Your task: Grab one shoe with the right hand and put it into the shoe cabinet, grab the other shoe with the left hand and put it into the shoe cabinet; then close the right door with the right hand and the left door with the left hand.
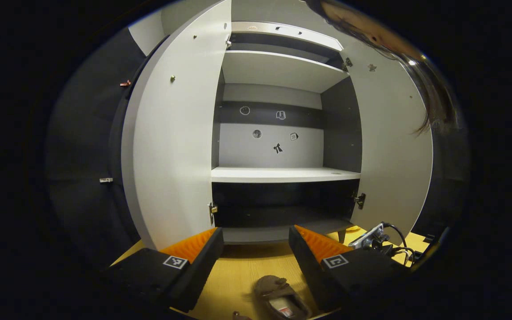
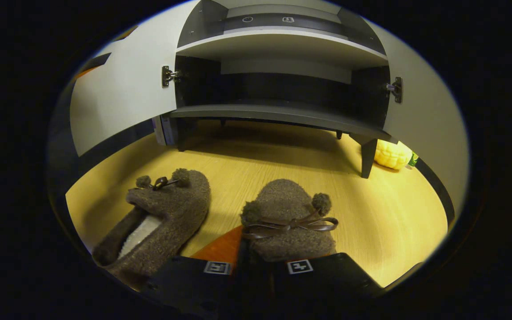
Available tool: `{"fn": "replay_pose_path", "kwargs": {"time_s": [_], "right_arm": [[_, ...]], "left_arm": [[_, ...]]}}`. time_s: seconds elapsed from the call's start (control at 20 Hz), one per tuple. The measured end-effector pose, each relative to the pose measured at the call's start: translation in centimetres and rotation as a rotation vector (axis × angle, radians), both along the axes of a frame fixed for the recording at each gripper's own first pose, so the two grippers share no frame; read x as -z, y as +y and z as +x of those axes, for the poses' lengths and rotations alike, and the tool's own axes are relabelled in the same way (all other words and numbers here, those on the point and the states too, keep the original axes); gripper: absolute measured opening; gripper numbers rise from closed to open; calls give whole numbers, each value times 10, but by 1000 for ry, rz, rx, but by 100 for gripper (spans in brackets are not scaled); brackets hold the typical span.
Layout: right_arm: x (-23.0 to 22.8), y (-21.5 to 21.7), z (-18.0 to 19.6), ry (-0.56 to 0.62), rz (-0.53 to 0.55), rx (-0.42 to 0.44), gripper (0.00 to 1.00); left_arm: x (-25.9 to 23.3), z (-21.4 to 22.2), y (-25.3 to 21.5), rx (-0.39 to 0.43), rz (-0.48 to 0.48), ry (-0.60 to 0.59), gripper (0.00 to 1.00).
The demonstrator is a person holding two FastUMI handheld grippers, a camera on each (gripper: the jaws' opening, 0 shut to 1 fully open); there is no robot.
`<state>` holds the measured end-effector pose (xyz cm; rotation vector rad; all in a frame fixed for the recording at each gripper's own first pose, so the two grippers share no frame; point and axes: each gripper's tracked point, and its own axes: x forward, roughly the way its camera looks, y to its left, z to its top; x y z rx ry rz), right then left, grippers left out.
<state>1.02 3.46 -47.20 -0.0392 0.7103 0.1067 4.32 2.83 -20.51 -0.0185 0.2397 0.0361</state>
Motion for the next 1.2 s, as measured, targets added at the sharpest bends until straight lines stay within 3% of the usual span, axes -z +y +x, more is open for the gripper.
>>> {"fn": "replay_pose_path", "kwargs": {"time_s": [0.05, 0.35, 0.95, 1.2], "right_arm": [[3, 2, -1, 14, 12, 6, 9], [-22, -2, 5, 12, 37, -9, 9], [-274, 3, 116, -357, 79, -33, 8], [-359, 2, 192, -455, 108, -28, 8]], "left_arm": [[1, 0, 1, -4, 1, 1, 94], [-19, 0, 0, -12, 10, -27, 94], [-115, -14, -15, -6, -11, -131, 95], [-135, -28, -6, -54, -13, -125, 94]]}}
